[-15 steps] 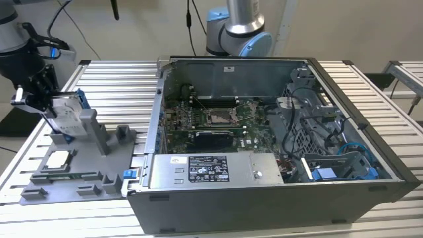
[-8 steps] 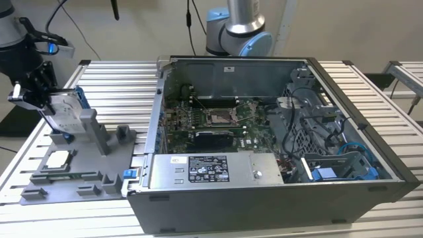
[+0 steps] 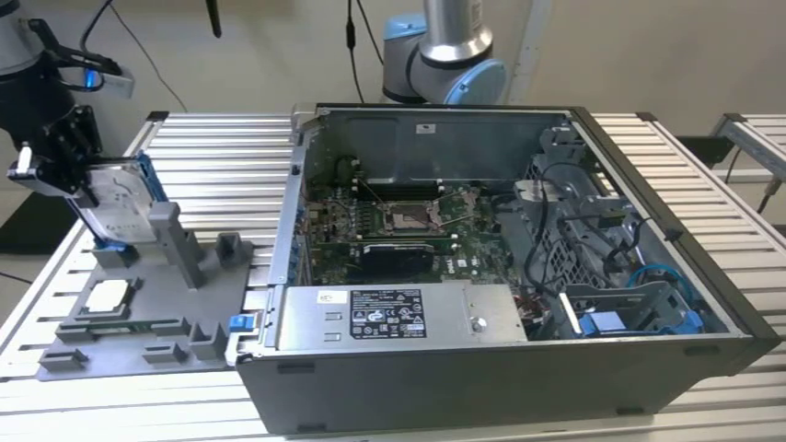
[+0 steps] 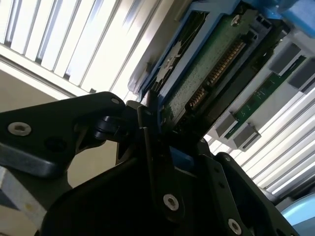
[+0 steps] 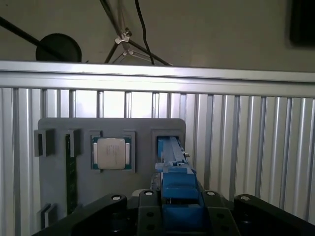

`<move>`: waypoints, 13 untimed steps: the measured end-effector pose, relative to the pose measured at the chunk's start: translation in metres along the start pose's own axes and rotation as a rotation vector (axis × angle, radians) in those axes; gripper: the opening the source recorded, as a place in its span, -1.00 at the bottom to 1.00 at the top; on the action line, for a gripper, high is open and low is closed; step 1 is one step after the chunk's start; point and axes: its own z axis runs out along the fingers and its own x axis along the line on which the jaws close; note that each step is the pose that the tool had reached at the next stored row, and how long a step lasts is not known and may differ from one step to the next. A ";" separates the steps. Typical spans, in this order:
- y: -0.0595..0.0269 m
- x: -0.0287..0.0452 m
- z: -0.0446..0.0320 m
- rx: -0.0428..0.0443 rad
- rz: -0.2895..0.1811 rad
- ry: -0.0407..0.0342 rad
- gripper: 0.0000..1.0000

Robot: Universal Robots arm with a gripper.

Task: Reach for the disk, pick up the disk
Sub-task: 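Pick up the disk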

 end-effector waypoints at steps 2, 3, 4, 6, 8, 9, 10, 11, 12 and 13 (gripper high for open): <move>0.0000 -0.0001 -0.0029 0.0000 0.000 0.0000 -1.00; 0.0000 -0.0002 -0.0043 -0.0001 0.000 0.0000 -1.00; 0.0001 -0.0003 -0.0060 -0.0002 0.000 0.0001 -1.00; 0.0000 -0.0004 -0.0087 0.0000 0.000 0.0000 -1.00; 0.0001 -0.0006 -0.0115 0.0000 0.000 0.0000 -1.00; 0.0001 -0.0006 -0.0130 -0.0001 0.000 0.0000 -1.00; 0.0001 -0.0007 -0.0146 -0.0001 0.000 0.0000 -1.00; 0.0001 -0.0008 -0.0162 -0.0001 0.000 0.0000 -1.00; 0.0001 -0.0009 -0.0179 0.0000 0.000 0.0000 -1.00; 0.0001 -0.0009 -0.0195 -0.0001 0.000 0.0000 -1.00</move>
